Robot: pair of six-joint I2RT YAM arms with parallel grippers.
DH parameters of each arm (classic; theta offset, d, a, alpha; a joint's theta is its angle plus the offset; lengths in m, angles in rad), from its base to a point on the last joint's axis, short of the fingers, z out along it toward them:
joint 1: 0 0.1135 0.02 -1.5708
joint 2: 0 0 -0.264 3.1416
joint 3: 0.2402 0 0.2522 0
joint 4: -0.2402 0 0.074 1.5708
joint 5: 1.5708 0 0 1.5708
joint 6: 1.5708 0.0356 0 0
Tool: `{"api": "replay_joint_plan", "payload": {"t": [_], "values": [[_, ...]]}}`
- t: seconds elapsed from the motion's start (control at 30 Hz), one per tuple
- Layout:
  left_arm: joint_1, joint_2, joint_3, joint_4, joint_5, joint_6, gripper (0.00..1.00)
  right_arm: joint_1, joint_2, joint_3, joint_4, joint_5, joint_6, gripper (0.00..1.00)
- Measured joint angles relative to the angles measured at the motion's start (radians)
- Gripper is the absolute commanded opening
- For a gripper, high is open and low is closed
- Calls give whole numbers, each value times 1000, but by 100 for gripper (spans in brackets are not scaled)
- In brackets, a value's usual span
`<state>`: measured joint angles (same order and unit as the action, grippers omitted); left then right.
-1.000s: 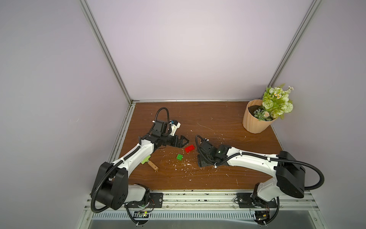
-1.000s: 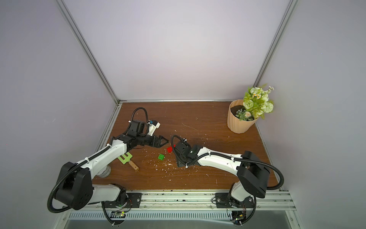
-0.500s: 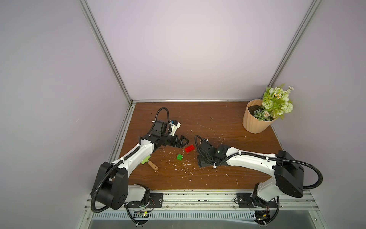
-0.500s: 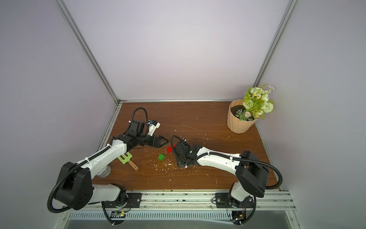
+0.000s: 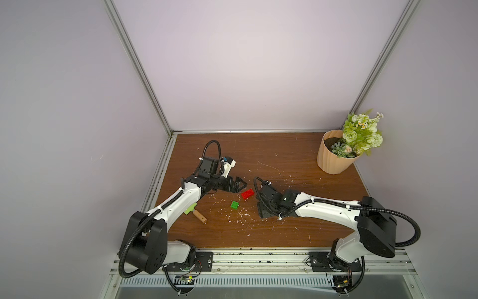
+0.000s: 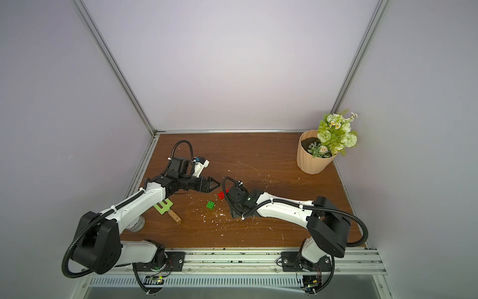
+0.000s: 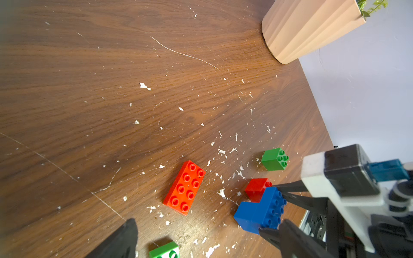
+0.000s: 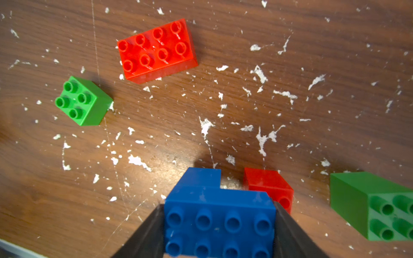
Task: Assemble a giraffe with lego
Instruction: Assemble the lego brick with the lego brick, then place the lego brick at the center of the board.
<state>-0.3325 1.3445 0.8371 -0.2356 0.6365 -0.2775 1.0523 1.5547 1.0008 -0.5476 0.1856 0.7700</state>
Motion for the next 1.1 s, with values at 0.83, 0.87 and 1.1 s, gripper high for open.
{"api": "replay_joint_plan", "payload": {"t": [0.83,0.87,1.1], "values": [[0,0,0,0,-1,0,99,-1,21,-3,-8,-5,-39,51],[0,0,0,0,-1,0,100,-1,21,-3,-7,-5,-42,50],[0,0,0,0,-1,0,99,-15,9,-28,26,-6,-54,50]]}}
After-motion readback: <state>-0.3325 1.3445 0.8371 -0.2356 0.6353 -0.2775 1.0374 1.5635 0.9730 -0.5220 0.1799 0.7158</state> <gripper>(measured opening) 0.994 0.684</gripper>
